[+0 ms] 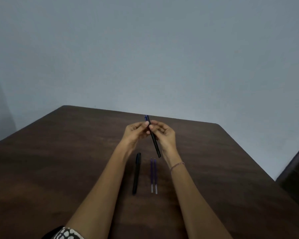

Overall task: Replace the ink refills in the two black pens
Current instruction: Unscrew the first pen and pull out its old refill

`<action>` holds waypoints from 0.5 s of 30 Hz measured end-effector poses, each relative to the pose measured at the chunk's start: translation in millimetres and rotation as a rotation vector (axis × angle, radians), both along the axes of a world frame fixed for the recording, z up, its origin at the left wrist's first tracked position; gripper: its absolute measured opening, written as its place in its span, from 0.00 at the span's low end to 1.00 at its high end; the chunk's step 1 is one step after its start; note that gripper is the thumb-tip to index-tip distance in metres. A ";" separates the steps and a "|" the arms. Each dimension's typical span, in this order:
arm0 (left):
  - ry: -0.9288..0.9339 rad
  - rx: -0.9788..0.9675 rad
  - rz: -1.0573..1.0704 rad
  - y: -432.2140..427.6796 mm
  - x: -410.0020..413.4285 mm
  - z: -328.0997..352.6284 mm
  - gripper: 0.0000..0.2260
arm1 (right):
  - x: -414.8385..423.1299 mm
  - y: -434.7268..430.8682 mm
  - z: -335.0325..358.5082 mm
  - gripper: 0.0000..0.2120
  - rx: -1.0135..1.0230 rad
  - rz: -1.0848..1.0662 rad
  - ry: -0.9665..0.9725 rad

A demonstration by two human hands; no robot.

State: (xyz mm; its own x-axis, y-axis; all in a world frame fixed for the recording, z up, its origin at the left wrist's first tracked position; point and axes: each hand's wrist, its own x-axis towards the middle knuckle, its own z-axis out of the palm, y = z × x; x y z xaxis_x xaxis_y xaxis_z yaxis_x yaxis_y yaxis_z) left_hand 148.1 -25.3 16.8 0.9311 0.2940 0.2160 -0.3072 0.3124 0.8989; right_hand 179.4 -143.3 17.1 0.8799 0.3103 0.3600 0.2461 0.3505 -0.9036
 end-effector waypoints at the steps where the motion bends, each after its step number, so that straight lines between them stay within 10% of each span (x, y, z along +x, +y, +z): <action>1: -0.008 -0.011 0.016 1.9 -0.7 -0.7 0.05 | -1.2 1.8 -0.6 0.07 -0.009 0.012 0.003; 15: -0.043 -0.019 0.061 -1.9 -15.0 0.2 0.06 | -15.1 7.2 -3.9 0.04 -0.157 -0.062 -0.107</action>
